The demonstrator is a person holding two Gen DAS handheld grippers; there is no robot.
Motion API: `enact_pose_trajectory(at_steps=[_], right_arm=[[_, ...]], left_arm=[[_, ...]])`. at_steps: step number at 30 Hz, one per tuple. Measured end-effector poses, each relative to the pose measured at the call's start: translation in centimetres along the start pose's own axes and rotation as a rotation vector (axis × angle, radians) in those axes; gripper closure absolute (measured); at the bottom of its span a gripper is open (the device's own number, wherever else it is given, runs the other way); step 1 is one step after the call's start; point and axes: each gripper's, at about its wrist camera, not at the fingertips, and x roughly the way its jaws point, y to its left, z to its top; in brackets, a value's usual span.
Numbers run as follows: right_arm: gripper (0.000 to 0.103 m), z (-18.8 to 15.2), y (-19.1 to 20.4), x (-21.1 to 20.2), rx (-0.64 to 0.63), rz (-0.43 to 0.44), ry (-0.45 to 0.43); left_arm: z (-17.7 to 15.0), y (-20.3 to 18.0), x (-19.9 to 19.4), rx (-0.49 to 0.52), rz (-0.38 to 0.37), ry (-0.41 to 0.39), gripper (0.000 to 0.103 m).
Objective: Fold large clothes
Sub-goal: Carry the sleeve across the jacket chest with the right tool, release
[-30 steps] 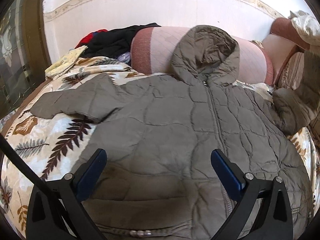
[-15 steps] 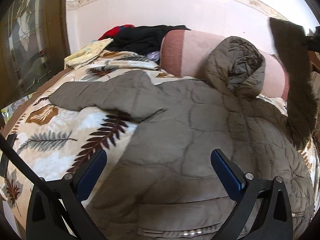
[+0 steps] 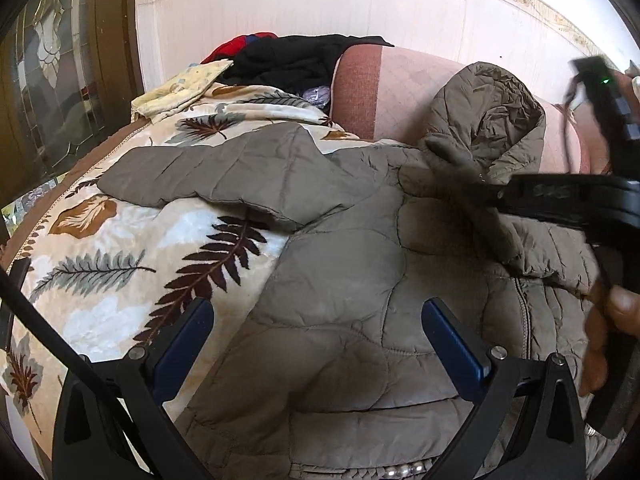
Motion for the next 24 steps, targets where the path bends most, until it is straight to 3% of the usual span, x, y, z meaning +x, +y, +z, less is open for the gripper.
enact_pose_trajectory(at_steps=[3,4,8,12,16,18,24], right_arm=[[0.036,-0.2,-0.9,-3.5,0.012,0.025,-0.093],[0.035,-0.3,-1.5,-4.3,0.016,0.008,-0.115],[0.034,-1.5,-6.8,-5.6,0.076,-0.181,-0.116],[0.035,-3.8,-13.4,-4.3,0.211,-0.326,-0.028],[0.036,-6.0,-16.8,-1.2,0.277,-0.327,0.097],[0.036,-6.0,-16.8,-0.6,0.267,-0.325,0.113],[0.036,-6.1,-12.6,-5.3,0.179,-0.298,0.022]], left_arm=[[0.0,-0.4,0.1,0.004,0.000,0.000,0.000],[0.0,-0.5,0.0,0.005,-0.001,0.002,0.000],[-0.2,-1.0,0.1,0.016,-0.001,0.007,0.000],[-0.3,-1.6,0.2,0.033,0.009,0.005,0.000],[-0.3,-2.3,0.7,0.049,0.012,0.015,0.000],[-0.3,-2.7,0.7,0.060,0.013,0.015,0.000],[-0.4,-3.5,0.7,0.079,0.016,0.009,0.000]])
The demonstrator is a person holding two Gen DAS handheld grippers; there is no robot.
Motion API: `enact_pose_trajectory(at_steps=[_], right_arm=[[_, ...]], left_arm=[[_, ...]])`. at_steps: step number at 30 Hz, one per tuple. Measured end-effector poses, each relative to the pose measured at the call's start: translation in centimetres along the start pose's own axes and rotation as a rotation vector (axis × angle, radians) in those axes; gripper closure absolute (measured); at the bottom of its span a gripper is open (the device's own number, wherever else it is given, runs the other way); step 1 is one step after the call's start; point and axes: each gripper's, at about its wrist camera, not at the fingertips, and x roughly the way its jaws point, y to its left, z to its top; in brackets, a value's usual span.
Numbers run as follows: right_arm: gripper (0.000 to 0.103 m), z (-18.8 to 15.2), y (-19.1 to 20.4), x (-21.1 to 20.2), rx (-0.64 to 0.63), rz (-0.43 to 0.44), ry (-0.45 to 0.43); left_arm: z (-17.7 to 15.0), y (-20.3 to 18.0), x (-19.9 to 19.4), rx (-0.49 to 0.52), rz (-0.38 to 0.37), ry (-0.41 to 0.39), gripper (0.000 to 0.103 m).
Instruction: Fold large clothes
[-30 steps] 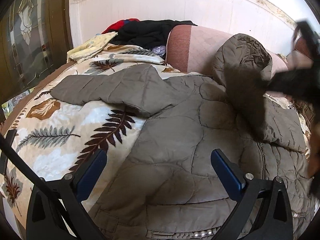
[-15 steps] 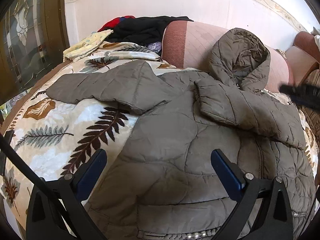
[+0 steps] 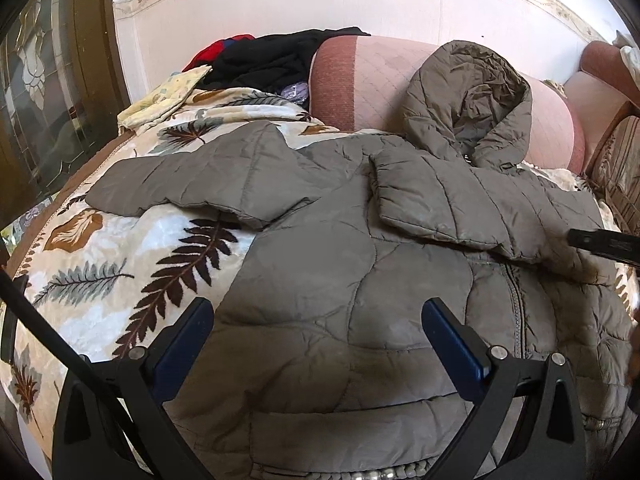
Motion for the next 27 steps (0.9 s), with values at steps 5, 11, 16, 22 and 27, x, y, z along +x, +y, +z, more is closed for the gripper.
enact_pose_trajectory(at_steps=[5,11,16,22,27], right_arm=[[0.027,-5.1,3.8,-5.5,-0.105,-0.055,-0.107],[0.018,-9.9,4.9,-6.2,-0.106,-0.120,-0.132],[0.018,-10.4,5.5,-6.0,-0.153,-0.228,-0.164],[0.018,-10.6,5.1,-6.3,-0.142,-0.233,-0.183],[0.018,-11.2,5.3,-5.9,-0.148,-0.187,-0.163]], left_arm=[[-0.1,-0.1,0.0,0.000,0.005,-0.003,0.000],[-0.4,0.2,0.0,0.004,0.038,-0.011,0.000],[-0.7,0.1,0.2,0.018,0.063,-0.014,0.000],[-0.8,-0.9,0.7,0.030,0.071,-0.004,0.000],[-1.1,-2.0,1.0,0.060,0.078,-0.001,0.000]])
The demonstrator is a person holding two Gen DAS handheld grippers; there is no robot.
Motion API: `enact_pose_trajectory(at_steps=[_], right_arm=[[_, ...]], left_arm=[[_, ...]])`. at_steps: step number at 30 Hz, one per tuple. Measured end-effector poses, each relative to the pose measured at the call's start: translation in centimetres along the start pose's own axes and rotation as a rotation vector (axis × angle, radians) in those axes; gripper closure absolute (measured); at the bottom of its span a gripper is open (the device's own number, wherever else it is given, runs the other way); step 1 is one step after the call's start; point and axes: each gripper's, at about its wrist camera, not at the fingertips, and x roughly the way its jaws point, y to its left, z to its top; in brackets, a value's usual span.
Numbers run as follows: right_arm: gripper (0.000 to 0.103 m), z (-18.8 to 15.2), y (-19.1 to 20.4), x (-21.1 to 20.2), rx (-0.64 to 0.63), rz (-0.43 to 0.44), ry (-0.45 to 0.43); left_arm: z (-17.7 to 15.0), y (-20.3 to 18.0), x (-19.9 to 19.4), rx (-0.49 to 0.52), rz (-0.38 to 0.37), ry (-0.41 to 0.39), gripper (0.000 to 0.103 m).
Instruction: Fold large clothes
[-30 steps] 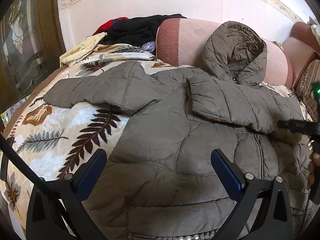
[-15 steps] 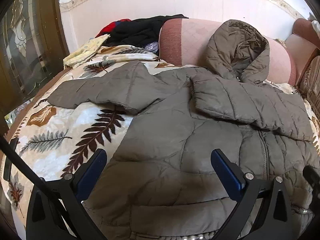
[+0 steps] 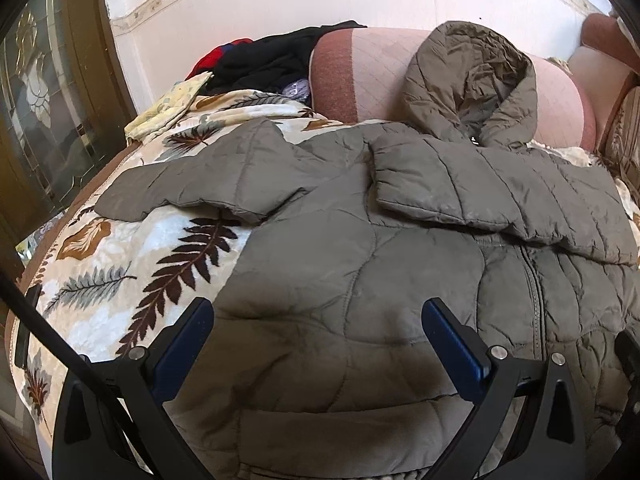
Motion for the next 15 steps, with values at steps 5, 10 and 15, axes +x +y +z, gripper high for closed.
enact_pose_trajectory(at_steps=[5,10,15], right_arm=[[0.018,0.0,0.7,-0.5,-0.021,0.019,-0.021],[0.018,0.3,1.9,-1.7,-0.078,-0.015,-0.086],[0.018,0.5,2.5,-2.1,-0.103,-0.014,-0.101]], left_arm=[[-0.1,-0.1,0.3,0.003,0.011,0.004,0.000],[-0.2,0.0,0.5,0.001,0.019,0.011,0.000],[-0.3,0.3,0.5,-0.009,0.025,0.015,0.000]])
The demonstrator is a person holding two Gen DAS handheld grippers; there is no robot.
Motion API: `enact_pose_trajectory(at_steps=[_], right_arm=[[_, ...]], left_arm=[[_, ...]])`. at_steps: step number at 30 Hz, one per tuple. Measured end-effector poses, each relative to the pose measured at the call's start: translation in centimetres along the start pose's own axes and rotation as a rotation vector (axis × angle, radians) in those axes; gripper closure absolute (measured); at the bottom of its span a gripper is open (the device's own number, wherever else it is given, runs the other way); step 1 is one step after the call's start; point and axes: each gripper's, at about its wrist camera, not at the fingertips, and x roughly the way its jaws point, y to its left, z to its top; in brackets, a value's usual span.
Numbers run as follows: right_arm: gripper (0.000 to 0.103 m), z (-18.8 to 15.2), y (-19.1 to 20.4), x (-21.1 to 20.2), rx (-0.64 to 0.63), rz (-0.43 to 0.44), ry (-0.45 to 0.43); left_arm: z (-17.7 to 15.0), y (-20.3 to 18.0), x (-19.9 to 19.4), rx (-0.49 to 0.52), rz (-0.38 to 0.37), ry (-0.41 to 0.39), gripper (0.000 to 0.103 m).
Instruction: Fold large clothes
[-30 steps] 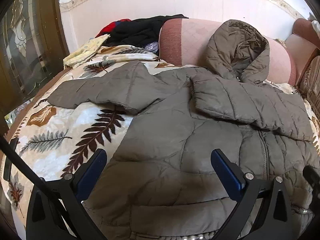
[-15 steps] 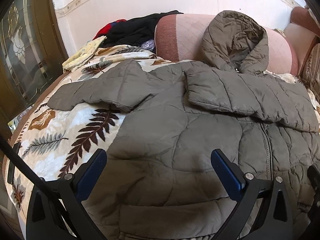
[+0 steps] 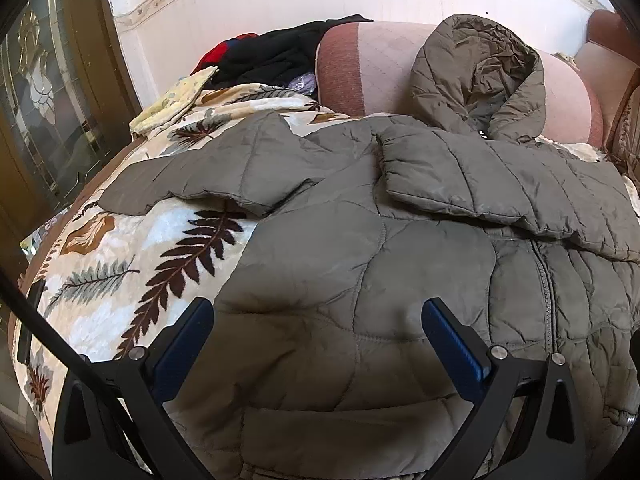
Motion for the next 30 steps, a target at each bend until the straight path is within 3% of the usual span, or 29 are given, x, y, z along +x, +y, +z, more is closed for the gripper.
enact_pose_trajectory(at_steps=[21,30], right_arm=[[0.014,0.1,1.8,1.0,-0.041,0.068,0.037],[0.014,0.5,0.8,0.1,0.004,0.150,0.025]], left_arm=[[-1.6,2.1,-0.1,-0.036,0.022,0.047,0.000],[0.4,9.7,-2.6,-0.160,-0.004,0.064,0.000]])
